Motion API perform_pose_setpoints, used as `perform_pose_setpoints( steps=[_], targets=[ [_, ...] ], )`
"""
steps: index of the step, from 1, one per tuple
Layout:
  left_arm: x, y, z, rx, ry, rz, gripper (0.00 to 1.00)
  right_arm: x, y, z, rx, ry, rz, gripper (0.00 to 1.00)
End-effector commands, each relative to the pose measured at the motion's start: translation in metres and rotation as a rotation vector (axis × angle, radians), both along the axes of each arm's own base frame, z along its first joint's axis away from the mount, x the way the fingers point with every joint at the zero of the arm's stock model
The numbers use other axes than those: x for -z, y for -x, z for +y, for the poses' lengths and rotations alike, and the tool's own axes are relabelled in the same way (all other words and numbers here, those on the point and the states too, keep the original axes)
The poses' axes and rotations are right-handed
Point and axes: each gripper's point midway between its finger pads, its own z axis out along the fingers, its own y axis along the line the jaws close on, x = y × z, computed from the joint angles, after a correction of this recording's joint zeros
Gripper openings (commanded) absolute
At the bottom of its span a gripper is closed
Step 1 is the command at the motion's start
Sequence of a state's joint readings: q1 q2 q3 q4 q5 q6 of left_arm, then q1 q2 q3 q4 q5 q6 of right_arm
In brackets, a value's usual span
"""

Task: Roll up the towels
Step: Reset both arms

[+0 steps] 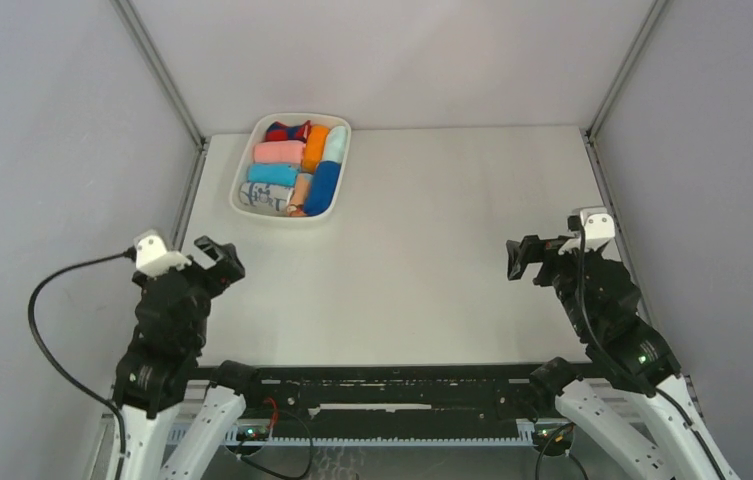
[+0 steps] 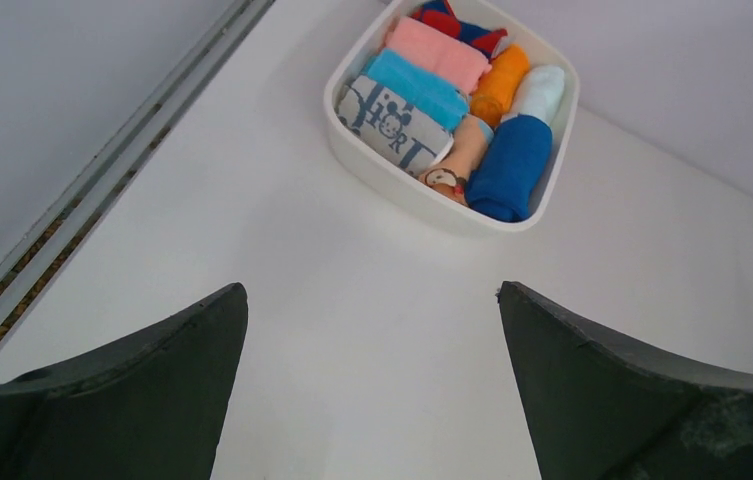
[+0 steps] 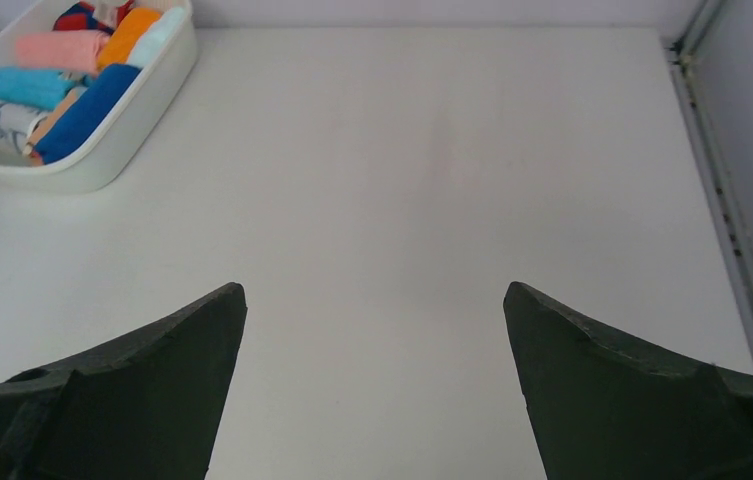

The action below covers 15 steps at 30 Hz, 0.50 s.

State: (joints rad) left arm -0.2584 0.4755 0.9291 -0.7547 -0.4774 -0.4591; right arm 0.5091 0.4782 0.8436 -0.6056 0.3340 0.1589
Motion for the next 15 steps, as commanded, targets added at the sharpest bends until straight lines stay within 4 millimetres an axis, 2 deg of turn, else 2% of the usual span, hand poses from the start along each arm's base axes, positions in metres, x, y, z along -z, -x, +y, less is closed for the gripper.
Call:
perform_pose_setpoints(
  steps=[1, 6, 15],
  targets=[
    [0.009, 0.014, 0.018, -0.077, -0.013, -0.094, 1.0, -0.014, 0.005, -0.03, 0.131, 0.019, -0.055, 1.0],
    [0.014, 0.023, 0.027, -0.112, -0.015, -0.14, 1.0, -0.009, 0.008, -0.037, 0.161, 0.005, -0.092, 1.0],
    [0.02, 0.017, 0.028, -0.122, -0.037, -0.097, 1.0, -0.011, 0.012, -0.048, 0.209, -0.003, -0.127, 1.0]
  ],
)
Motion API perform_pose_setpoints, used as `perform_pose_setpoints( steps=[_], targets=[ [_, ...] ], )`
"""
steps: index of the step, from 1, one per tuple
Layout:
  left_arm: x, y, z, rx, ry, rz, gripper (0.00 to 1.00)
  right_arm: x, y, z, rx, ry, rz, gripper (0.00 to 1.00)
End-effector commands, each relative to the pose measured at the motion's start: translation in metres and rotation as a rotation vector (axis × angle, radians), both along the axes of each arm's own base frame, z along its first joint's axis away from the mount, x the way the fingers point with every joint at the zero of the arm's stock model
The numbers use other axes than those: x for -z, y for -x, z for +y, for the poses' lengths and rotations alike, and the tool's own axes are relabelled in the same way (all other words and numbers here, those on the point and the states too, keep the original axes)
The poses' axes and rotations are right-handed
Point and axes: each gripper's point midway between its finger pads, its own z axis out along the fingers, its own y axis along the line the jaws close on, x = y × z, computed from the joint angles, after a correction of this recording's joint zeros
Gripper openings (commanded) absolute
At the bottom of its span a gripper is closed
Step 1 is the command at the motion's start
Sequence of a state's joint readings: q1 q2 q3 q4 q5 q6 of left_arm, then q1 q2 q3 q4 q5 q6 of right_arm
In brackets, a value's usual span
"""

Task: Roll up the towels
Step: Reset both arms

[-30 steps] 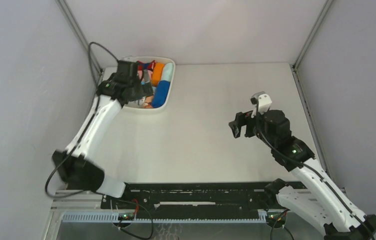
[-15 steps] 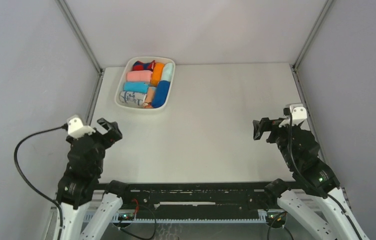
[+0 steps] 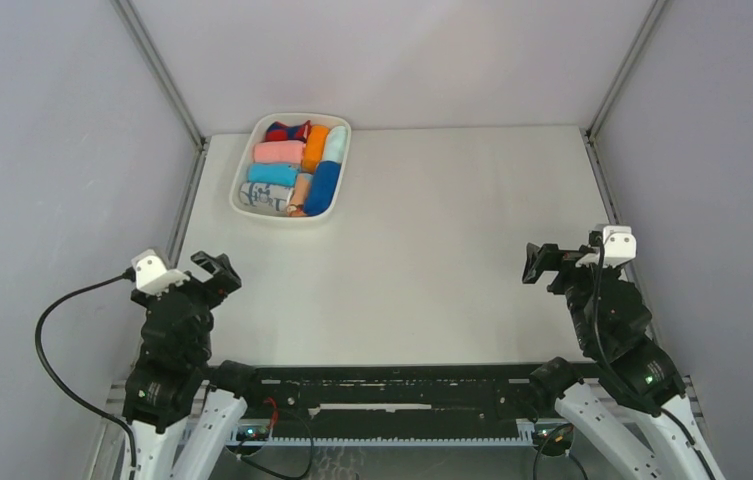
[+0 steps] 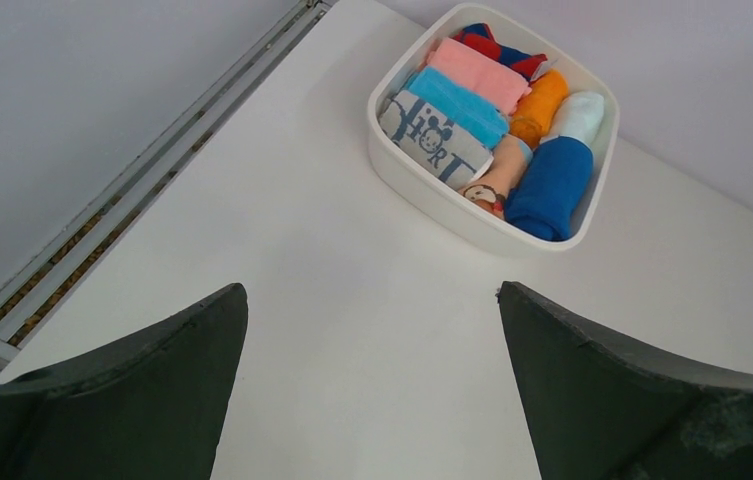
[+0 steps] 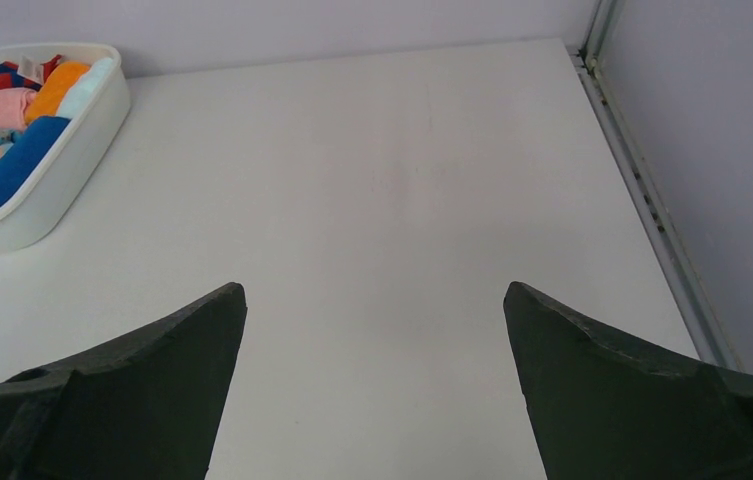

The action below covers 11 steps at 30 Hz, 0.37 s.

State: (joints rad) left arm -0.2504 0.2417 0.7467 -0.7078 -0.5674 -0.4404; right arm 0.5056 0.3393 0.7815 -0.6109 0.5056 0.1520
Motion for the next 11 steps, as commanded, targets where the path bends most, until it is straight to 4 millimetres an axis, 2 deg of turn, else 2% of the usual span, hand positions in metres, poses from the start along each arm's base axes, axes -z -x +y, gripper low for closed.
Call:
perform_pose_setpoints(
  steps=[1, 11],
  targets=[
    [-0.0042, -0.0061, 0.0049, -0.03, -0.02, 0.003, 1.0, -0.0103, -0.0012, -0.0079, 0.041, -0.003, -0.047, 1.0],
    [-0.004, -0.0067, 0.0023, -0.014, -0.013, 0.007, 1.0, -0.01, -0.0018, -0.0087, 0.048, -0.001, -0.044, 1.0]
  ],
)
